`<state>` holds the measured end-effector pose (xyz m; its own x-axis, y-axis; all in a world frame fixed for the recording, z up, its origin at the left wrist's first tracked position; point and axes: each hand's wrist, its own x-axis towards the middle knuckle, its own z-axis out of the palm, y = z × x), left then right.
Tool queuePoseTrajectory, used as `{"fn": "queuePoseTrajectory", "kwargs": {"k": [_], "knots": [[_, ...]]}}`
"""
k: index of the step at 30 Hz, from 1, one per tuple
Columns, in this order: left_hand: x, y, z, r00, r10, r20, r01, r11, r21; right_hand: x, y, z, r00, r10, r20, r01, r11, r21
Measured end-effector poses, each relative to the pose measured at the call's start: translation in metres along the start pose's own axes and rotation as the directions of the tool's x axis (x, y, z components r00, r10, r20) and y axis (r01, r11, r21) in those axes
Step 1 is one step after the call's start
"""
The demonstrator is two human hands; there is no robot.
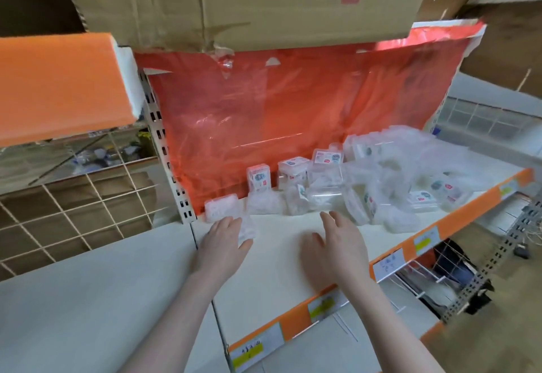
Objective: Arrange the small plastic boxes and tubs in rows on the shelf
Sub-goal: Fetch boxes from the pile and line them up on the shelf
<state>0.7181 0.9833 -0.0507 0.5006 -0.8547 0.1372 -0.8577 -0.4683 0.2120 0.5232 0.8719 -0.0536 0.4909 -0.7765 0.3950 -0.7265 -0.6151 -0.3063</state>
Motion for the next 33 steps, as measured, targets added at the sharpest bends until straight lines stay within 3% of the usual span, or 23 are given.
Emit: {"fn": "queuePoseTrajectory", "kwargs": {"k": [8, 19, 27, 33], "knots": [[0.009, 0.011, 0.018, 0.994, -0.110, -0.020, 0.111, 0.994, 0.026, 0.044, 0.028, 0.008, 0.988, -0.127, 0.093, 0.126, 0.992, 0.017], [-0.012, 0.031, 0.033, 0.963, -0.245, -0.109, 0.252, 0.966, 0.061, 0.085, 0.029, 0.027, 0.930, -0.349, 0.116, 0.333, 0.933, 0.137], [-0.015, 0.029, 0.025, 0.952, -0.284, -0.113, 0.291, 0.956, 0.048, 0.102, 0.019, 0.041, 0.890, -0.435, 0.136, 0.423, 0.899, 0.110], [-0.003, 0.022, 0.017, 0.945, -0.323, -0.058, 0.325, 0.946, 0.016, 0.111, 0.014, 0.050, 0.878, -0.445, 0.176, 0.456, 0.890, -0.026]]}}
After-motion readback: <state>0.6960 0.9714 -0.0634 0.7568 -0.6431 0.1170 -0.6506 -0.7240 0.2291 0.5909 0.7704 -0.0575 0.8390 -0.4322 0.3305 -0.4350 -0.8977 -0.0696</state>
